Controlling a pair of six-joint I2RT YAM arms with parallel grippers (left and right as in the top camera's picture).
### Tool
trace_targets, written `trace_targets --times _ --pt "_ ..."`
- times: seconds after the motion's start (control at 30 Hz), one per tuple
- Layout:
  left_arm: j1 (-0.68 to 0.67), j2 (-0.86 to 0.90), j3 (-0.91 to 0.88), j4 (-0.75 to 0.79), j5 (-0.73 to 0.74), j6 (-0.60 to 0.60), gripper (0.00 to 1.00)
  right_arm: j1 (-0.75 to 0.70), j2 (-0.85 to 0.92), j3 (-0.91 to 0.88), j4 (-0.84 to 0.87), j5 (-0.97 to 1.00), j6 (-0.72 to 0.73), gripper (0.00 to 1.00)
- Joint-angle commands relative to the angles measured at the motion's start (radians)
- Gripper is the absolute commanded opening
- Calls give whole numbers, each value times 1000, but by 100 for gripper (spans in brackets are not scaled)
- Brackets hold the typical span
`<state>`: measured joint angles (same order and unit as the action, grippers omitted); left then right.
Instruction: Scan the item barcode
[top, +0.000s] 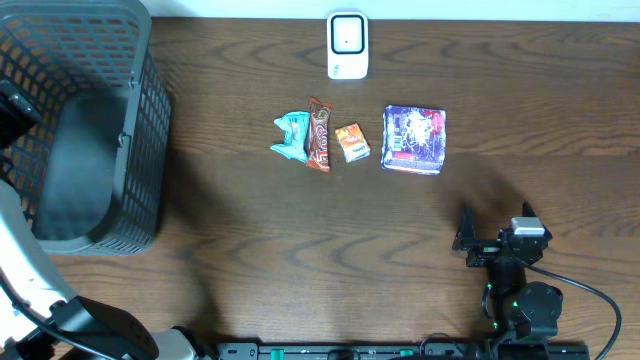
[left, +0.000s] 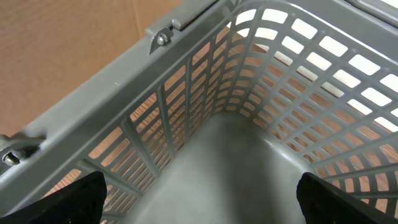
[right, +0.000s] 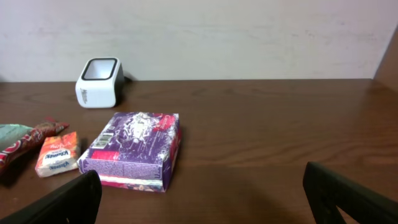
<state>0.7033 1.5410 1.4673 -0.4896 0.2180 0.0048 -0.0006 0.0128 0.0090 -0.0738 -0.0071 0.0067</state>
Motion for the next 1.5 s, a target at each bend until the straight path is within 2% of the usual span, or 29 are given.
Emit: trace_targets --times 0.0,0.13,0.27,0.4,0.6,0.77,0.97,1.07,1.27,1.47 --pt "0 -32 7 27 55 -24 98 8 -3 -3 -1 2 -4 99" --pt "0 -78 7 109 250 -121 98 8 -3 -3 -1 2 -4 99" --pt "-10 -132 7 182 384 -254 99 8 -3 -3 -1 2 -4 99" --pt "-72 -179 7 208 494 -307 99 8 -3 -3 -1 2 -4 99" --pt "-319 -226 7 169 500 -314 99 8 -3 -3 -1 2 -4 99" --pt "-564 -254 7 70 488 -313 99 8 -3 -3 -1 2 -4 99" --pt "-785 -272 7 -79 288 -242 99 8 -3 -3 -1 2 -4 99" --pt "-890 -277 7 -154 88 -192 99 8 -3 -3 -1 2 -4 99" --pt "-1056 -273 7 -281 -265 -180 99 8 -3 -3 -1 2 -4 99" --pt "-1147 -267 6 -403 -418 -182 99 8 -3 -3 -1 2 -4 99"
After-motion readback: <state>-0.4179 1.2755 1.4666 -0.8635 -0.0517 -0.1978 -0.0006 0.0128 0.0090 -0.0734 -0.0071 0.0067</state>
